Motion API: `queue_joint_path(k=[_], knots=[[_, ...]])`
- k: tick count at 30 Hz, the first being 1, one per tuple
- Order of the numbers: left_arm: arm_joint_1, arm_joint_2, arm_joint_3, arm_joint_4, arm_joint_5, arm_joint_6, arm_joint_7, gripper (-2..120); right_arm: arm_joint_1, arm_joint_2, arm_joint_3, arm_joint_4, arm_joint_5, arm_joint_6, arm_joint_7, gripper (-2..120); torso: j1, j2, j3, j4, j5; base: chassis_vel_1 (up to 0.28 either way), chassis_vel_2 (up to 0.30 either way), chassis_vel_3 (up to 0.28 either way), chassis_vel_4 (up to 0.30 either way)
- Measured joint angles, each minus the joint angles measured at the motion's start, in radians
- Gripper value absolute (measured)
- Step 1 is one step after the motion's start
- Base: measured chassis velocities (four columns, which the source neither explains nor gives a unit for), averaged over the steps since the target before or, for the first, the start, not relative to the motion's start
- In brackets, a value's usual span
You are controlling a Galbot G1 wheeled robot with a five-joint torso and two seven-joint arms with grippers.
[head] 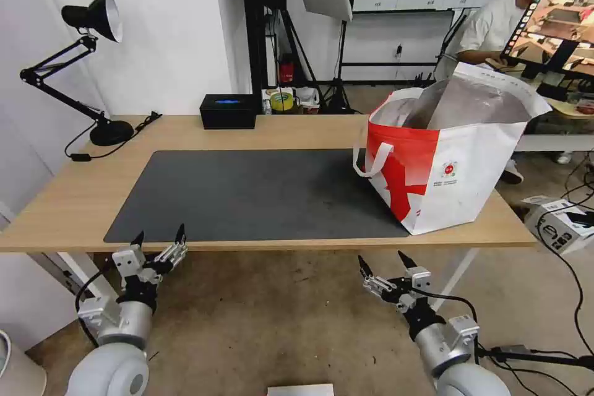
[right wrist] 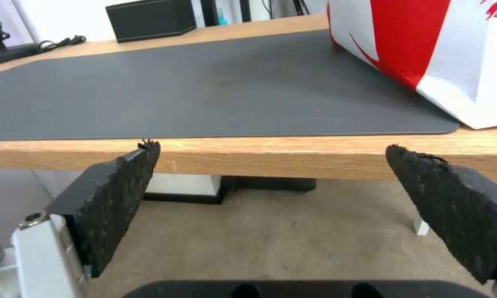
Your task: Pick up the trash from the table and place it into the takeout bag.
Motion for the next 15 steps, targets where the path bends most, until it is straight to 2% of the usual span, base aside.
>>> queue_joint_path(k=[8, 15], knots=[[-0.001, 0.003, 0.003, 0.046, -0.03, -0.021, 0.011, 100, 0.0, 0.0, 0.0, 0.0, 0.0, 0.0, 0.0, 100, 0.0, 0.0, 0.0, 0.0, 0.0, 0.0, 0.0, 0.0, 0.0], [-0.003, 0.018, 0.011, 0.056, -0.037, -0.023, 0.019, 100, 0.0, 0.0, 0.0, 0.0, 0.0, 0.0, 0.0, 100, 0.0, 0.0, 0.0, 0.0, 0.0, 0.0, 0.0, 0.0, 0.0]])
